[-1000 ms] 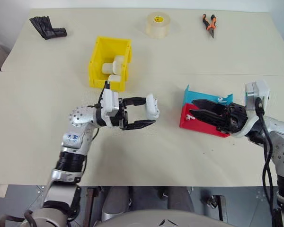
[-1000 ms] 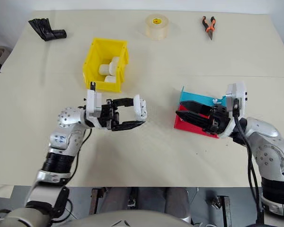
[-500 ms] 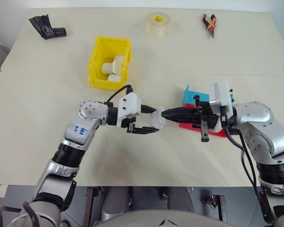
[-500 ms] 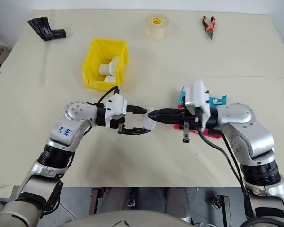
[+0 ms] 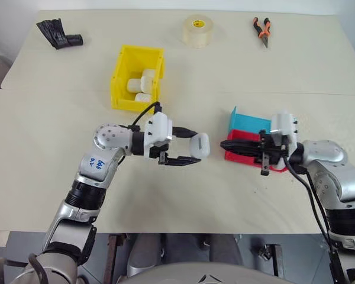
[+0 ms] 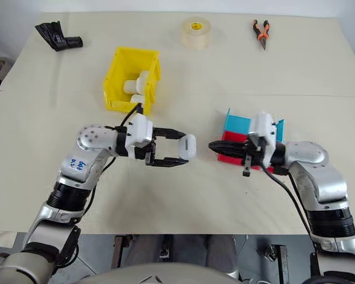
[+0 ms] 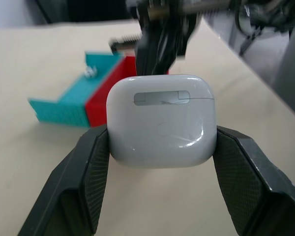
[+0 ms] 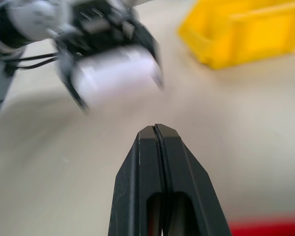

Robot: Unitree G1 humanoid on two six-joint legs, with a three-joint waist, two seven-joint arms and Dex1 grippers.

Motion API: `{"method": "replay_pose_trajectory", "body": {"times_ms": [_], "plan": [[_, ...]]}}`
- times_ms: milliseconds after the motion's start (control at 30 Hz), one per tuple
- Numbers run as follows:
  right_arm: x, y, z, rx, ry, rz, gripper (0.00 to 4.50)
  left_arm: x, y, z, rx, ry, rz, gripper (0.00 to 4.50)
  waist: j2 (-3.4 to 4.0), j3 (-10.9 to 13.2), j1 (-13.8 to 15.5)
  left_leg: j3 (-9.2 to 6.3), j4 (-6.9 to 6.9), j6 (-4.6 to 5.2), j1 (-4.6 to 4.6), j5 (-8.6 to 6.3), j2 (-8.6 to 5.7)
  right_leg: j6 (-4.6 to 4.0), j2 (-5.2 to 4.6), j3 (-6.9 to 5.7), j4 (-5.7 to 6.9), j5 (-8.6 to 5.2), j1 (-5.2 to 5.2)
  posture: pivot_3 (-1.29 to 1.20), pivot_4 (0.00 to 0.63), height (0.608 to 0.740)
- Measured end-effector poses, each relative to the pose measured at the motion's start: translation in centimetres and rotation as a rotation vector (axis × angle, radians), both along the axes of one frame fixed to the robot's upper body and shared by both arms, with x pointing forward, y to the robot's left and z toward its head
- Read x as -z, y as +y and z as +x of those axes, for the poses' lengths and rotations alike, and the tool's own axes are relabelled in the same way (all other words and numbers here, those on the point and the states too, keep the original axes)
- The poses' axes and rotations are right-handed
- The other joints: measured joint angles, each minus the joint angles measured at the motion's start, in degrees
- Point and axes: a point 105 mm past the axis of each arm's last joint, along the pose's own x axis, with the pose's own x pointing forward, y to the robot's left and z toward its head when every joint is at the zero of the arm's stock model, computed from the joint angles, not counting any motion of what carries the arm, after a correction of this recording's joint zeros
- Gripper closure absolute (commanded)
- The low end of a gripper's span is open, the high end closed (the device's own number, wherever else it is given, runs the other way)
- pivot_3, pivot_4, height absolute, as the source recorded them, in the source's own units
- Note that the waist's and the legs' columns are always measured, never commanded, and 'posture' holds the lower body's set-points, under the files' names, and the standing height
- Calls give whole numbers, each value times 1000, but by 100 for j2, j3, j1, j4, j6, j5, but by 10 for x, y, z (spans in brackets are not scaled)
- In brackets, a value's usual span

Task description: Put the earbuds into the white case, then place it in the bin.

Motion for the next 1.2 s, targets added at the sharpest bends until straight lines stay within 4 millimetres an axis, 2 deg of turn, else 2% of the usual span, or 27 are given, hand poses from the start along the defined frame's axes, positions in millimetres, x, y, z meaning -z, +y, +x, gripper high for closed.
{"method": "replay_pose_trajectory", "body": {"times_ms": [133, 367, 500, 600, 700, 867, 967, 1133, 1200], "plan": [[-8, -20, 12, 150, -52, 41, 3662, -3, 13, -3, -93, 21, -100, 1728, 0, 0, -21, 1, -2, 0, 4, 0, 3, 0, 0, 2, 2, 0, 0, 0, 150, 740], [-21, -29, 9, 214, -160, 104, 1288, -6, 56, 15, -478, 89, -245, 1728, 0, 0, 18, -4, 0, 0, 2, 0, 1, 0, -1, 3, 0, 0, 0, 0, 150, 740], [-27, -27, 7, 241, -226, 156, 27, -18, 78, 29, -712, 86, -397, 1728, -1, 0, 21, -6, 1, -1, 2, 0, 1, 0, -1, 3, 1, 0, 2, 0, 150, 740], [-28, -30, 8, 266, -249, 161, 27, -26, 96, 45, -876, 59, -447, 1728, -1, 0, 16, -4, 1, -1, 2, 0, 0, 0, 0, 2, 1, 0, 2, 0, 150, 740], [-33, -32, 10, 279, -297, 141, 27, -43, 112, 70, -1009, 4, -478, 1728, -2, -1, 21, -1, 2, -1, 3, 0, -2, 0, 0, 2, 2, 0, 2, 0, 150, 740], [-49, -50, 18, 354, -348, 128, 27, -71, 114, 116, -1082, -1, -506, 1728, -7, -3, 29, -1, -6, -1, 4, 0, -4, 0, 0, -4, -1, 0, 2, 0, 150, 740], [-48, -45, 17, 351, -338, 124, 27, -68, 109, 132, -1078, 39, -478, 1728, -8, -3, -10, 7, -20, -1, 8, 0, -6, 0, 0, -4, -6, 0, 0, 0, 150, 740], [-49, -40, 13, 361, -346, 128, 0, -43, 111, 145, -1104, 120, -405, 140, -10, -2, -65, 10, -22, -1, 7, 1, -4, 0, 0, -6, -5, 0, -3, 0, 150, 740], [-47, -40, 12, 366, -336, 128, 0, -45, 112, 145, -1102, 114, -404, 30, -11, -1, -74, 11, -18, -1, 7, 1, -4, 0, 0, -4, -4, 0, -3, 0, 150, 740]]}}
